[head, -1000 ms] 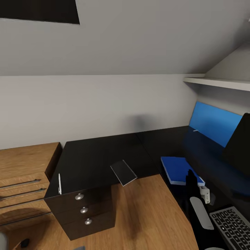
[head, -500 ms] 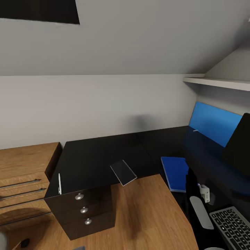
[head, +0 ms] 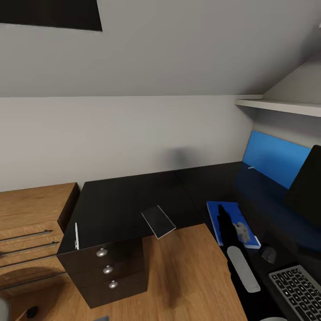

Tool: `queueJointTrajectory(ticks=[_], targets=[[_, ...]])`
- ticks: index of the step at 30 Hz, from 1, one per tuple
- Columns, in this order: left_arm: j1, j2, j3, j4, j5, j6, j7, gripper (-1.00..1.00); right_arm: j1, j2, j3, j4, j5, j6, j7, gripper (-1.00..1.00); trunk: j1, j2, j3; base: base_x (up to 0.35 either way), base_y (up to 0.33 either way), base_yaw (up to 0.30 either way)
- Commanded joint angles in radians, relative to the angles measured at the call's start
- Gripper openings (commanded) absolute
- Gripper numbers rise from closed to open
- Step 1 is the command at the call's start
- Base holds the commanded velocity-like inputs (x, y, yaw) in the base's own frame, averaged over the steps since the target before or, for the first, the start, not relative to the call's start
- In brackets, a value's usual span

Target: In the bedroom, organize the workspace by keeping the computer under the desk, ensuring the monitor is on the desk, placing the keyboard on the desk next to the monitor, placing the mouse on the desk next to the keyboard, moving the folder from the swivel chair onto the desk next to the mouse, stacking the notebook on top of the folder with the pen on top of the notebook, and positioning the swivel chair next to the desk.

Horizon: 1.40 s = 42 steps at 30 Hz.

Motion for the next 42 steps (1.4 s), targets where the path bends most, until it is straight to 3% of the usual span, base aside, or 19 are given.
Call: queueJointTrajectory(ticks=[1, 3, 9, 14, 22, 42], targets=[[-0.001, -0.001, 0.005, 0.0, -0.011, -0.003, 0.003, 1.0, 0.0, -0.001, 0.029, -0.016, 0.019, 0.01, -0.017, 1.0, 0.0, -0.001, -0.001, 0.0, 0.0, 0.0], [-0.001, -0.001, 0.005, 0.001, -0.011, -0.003, 0.003, 1.0, 0.001, -0.002, 0.087, -0.036, 0.065, 0.094, -0.059, 1.0, 0.0, -0.001, -0.001, 0.0, 0.0, 0.0], [-0.001, -0.001, 0.005, 0.0, -0.011, -0.003, 0.003, 1.0, 0.001, 0.005, 0.118, -0.046, 0.082, 0.241, -0.079, 1.0, 0.0, -0.001, -0.001, 0.0, 0.0, 0.0], [-0.001, -0.001, 0.005, 0.0, -0.011, -0.003, 0.003, 1.0, 0.001, 0.028, 0.13, -0.047, 0.077, 0.286, -0.082, 1.0, 0.0, -0.001, -0.001, 0.0, 0.0, 0.0], [-0.001, -0.001, 0.005, 0.0, -0.011, -0.003, 0.003, 1.0, 0.001, 0.055, 0.132, -0.043, 0.035, 0.3, -0.084, 1.0, 0.0, -0.001, -0.001, 0.0, 0.0, 0.058], [-0.001, -0.001, 0.005, 0.0, -0.011, -0.003, 0.003, 1.0, 0.001, 0.055, 0.13, -0.038, 0.028, 0.299, -0.086, 1.0, 0.0, -0.001, -0.001, 0.0, 0.0, 0.267]])
